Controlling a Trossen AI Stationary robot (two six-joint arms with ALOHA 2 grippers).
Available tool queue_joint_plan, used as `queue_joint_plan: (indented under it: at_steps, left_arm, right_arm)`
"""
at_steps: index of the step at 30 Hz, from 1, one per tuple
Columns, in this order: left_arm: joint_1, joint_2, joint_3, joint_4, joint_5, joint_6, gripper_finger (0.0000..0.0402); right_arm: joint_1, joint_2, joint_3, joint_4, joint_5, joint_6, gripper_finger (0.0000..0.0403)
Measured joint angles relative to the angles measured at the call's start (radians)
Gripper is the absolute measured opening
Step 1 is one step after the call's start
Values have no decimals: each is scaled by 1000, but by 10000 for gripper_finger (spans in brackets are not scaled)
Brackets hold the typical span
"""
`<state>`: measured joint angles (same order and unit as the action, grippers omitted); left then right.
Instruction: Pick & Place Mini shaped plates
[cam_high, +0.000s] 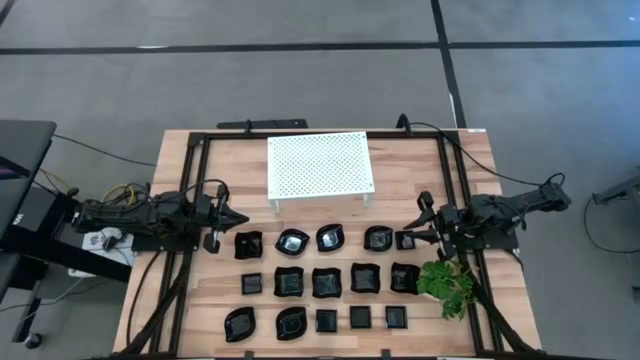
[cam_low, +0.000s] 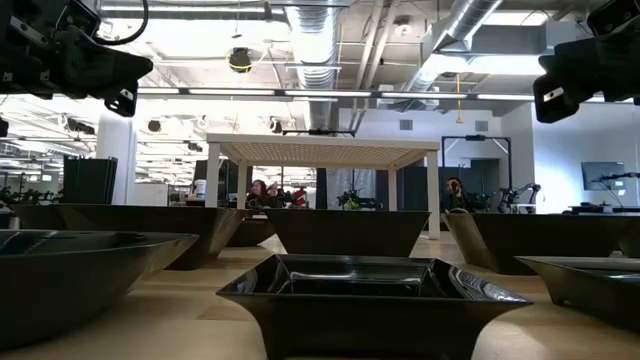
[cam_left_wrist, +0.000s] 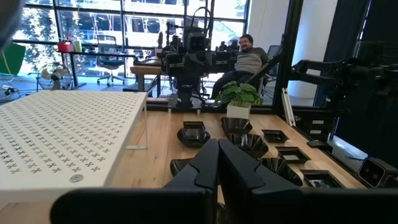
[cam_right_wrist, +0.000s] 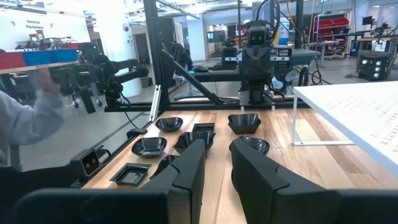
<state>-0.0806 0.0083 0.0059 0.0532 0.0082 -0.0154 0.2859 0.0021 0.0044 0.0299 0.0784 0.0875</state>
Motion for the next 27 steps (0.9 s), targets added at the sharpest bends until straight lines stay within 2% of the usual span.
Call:
queue_joint_plan:
  at_steps: [16, 24, 27]
  left_arm:
    - [0, 0, 0, 26, 0, -1, 11]
    - [0, 0, 0, 82, 0, -102, 11]
    - [1, 0, 0, 95, -1, -86, 11]
  right_arm:
    - [0, 0, 0, 0, 0, 0, 77]
    - [0, 0, 0, 0, 0, 0, 77]
    - [0, 0, 0, 0, 0, 0, 77]
